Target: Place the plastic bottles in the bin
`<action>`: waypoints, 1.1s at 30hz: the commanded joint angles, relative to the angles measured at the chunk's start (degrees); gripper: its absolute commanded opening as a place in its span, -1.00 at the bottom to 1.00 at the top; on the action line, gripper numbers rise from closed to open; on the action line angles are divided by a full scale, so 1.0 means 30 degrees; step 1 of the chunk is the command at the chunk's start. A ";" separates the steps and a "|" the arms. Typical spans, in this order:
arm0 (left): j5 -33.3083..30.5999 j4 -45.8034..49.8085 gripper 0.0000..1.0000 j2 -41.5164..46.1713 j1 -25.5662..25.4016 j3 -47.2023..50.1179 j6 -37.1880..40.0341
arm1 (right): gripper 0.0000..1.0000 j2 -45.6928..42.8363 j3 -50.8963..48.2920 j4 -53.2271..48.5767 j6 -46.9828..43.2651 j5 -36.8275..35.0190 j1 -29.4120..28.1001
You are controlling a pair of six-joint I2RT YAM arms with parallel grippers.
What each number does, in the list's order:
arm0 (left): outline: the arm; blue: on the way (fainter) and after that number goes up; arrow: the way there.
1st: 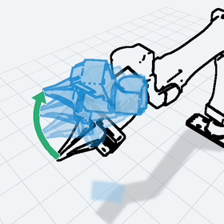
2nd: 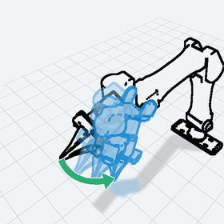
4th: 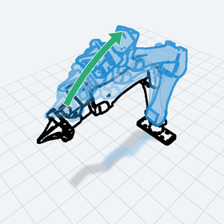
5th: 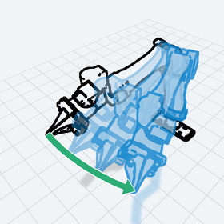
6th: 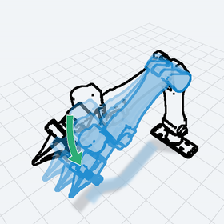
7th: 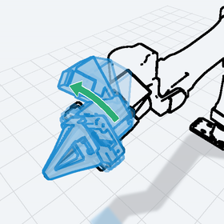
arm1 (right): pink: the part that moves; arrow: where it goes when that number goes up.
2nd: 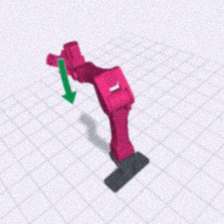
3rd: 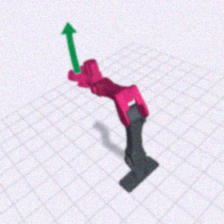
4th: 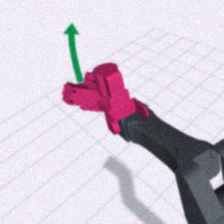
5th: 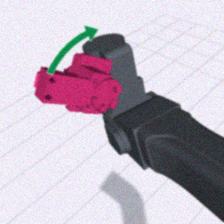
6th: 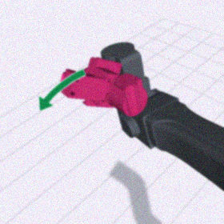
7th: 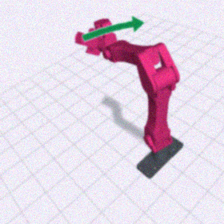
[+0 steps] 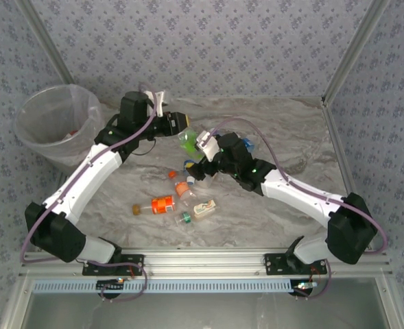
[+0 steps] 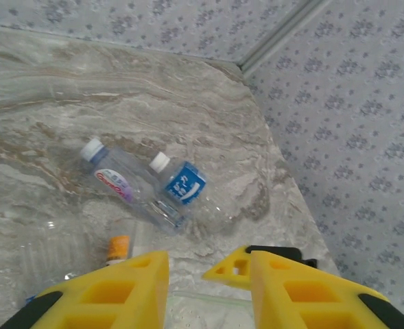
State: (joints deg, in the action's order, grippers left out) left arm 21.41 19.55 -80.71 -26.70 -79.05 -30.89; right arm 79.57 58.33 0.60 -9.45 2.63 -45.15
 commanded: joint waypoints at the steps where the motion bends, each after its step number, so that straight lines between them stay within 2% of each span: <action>1: -0.1130 -0.0231 -1.00 0.0588 0.0062 0.0025 0.0286 | 1.00 -0.1345 -0.0209 0.0168 -0.0237 -0.0744 0.0262; 4: -0.1502 -0.0285 -1.00 0.0897 0.0284 0.0212 0.0255 | 1.00 -0.2445 -0.0674 0.0048 0.0989 -0.0615 0.1075; 8: -0.1703 -0.0164 -1.00 0.1261 0.0799 0.0362 0.0216 | 1.00 -0.3864 -0.1284 -0.0029 0.3361 -0.1393 0.2564; 12: -0.2375 0.0473 -1.00 0.1699 0.1492 0.0178 0.1053 | 1.00 -0.4980 -0.1990 -0.0032 0.4448 -0.2236 0.3586; 17: -0.3755 0.1683 -1.00 0.2152 0.2513 -0.0615 0.2410 | 1.00 -0.6002 -0.2624 -0.0596 0.4350 -0.4423 0.4156; 21: -0.4147 0.1940 -1.00 0.2793 0.3305 -0.1224 0.3380 | 1.00 -0.7338 -0.3937 0.0543 0.5806 -0.6247 0.4814; 25: -0.5695 0.1949 -1.00 0.3445 0.3791 -0.2097 0.4365 | 1.00 -0.8391 -0.5012 0.1113 0.6946 -0.7321 0.5528; 33: -0.8748 0.1535 -1.00 0.3736 0.5680 -0.4379 0.6255 | 1.00 -0.8737 -0.4622 -0.0559 0.9103 -0.6777 0.6703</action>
State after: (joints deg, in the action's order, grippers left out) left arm 0.69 25.78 -70.67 -11.62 -89.10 -15.92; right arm 54.19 43.35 0.47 14.13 -16.95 -25.52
